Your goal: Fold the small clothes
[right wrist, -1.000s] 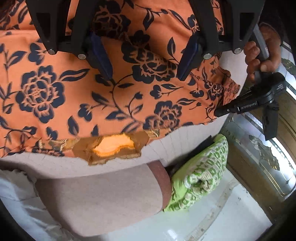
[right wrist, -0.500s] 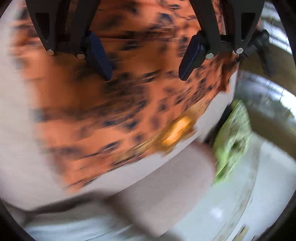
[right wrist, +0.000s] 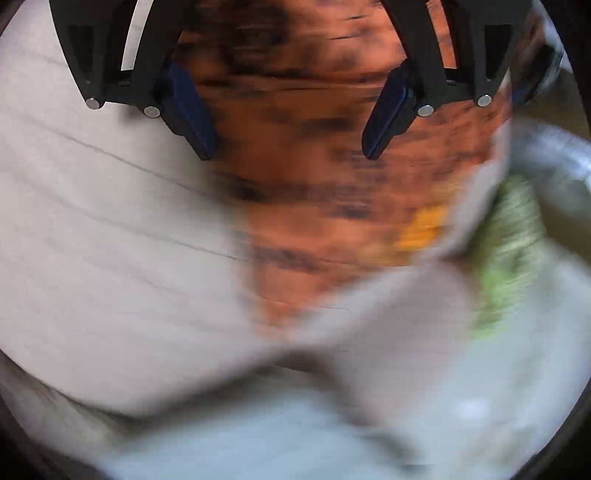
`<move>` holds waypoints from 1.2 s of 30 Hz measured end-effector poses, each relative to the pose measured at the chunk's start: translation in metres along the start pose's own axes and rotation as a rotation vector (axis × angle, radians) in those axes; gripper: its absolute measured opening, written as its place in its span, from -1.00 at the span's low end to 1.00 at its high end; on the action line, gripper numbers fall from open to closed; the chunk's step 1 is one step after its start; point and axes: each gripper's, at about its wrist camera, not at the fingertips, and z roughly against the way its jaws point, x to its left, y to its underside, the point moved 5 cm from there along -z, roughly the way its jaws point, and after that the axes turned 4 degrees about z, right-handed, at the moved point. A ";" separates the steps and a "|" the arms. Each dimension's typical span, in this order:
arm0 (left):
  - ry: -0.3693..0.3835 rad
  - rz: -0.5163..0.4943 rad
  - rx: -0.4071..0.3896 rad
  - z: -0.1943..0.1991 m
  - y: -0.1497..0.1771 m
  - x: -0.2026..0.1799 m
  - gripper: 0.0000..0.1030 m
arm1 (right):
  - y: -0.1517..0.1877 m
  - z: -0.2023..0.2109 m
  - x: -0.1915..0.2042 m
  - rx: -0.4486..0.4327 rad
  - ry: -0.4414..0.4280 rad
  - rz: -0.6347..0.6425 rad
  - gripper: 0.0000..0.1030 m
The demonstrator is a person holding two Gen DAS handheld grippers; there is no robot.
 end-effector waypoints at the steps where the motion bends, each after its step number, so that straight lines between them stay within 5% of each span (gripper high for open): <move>1: 0.000 0.107 -0.014 0.007 -0.014 0.036 0.49 | 0.001 0.006 0.003 -0.030 -0.022 0.005 0.57; 6: -0.032 0.473 -0.013 0.005 -0.062 0.166 0.47 | 0.029 0.044 0.038 -0.088 -0.035 0.168 0.57; 12: -0.006 0.600 -0.020 -0.005 -0.101 0.219 0.44 | 0.064 0.060 0.052 -0.077 -0.040 0.209 0.57; 16: -0.050 0.565 -0.031 -0.013 -0.116 0.221 0.38 | 0.067 0.068 0.037 -0.091 -0.036 0.181 0.57; 18: -0.098 0.529 0.005 -0.026 -0.124 0.222 -0.78 | 0.071 0.073 0.031 -0.092 -0.045 0.158 0.57; 19: -0.109 0.553 0.056 -0.037 -0.123 0.226 -0.92 | 0.072 0.077 0.028 -0.095 -0.045 0.157 0.57; 22: -0.160 0.533 0.028 -0.043 -0.126 0.218 -0.93 | 0.077 0.083 0.030 -0.107 -0.053 0.155 0.57; 26: -0.215 0.282 -0.106 -0.007 -0.137 0.142 -0.93 | 0.083 0.092 0.022 -0.121 -0.055 0.156 0.57; 31: -0.049 -0.138 -0.233 0.042 -0.109 -0.054 -0.93 | 0.087 0.107 0.002 -0.183 -0.092 0.119 0.57; 36: 0.162 -0.377 -0.193 0.040 -0.019 -0.232 -0.93 | 0.090 0.118 -0.022 -0.236 -0.147 0.075 0.57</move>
